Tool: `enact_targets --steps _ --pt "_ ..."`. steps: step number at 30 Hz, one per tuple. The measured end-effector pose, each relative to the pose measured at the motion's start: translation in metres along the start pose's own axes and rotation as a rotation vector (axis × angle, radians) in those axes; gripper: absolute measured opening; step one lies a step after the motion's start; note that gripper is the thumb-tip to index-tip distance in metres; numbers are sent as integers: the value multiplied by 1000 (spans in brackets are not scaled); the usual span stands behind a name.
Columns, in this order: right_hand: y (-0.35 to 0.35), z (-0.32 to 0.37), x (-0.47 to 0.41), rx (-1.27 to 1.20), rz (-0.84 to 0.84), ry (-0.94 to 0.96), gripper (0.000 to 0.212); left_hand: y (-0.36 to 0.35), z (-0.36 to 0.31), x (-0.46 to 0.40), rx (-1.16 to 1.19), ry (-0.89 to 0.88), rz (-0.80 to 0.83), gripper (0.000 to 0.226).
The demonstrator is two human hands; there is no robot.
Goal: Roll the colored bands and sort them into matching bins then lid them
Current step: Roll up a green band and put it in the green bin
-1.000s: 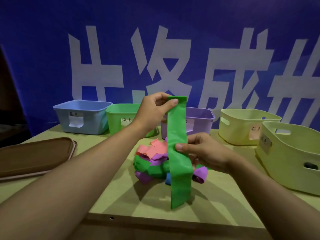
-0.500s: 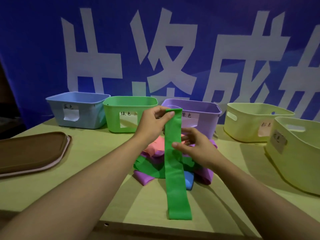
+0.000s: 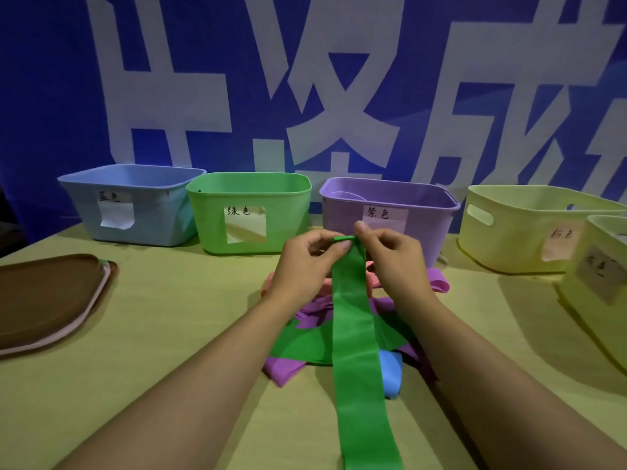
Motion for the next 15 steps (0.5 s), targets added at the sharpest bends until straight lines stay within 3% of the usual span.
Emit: enact_targets --steps 13,15 --pt "-4 -1 0 50 -5 85 37 0 -1 -1 128 55 32 3" --pt "-4 2 0 58 -17 104 42 1 -4 0 137 65 9 11"
Point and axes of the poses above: each hand's wrist, its own x-axis away from the middle knuckle, its own y-axis out of the back of the hand, z = x × y, the point moved 6 cm from there along -x, towards the middle knuckle, and after that the axes turned 1 degree about -z, right-handed, at the moved point
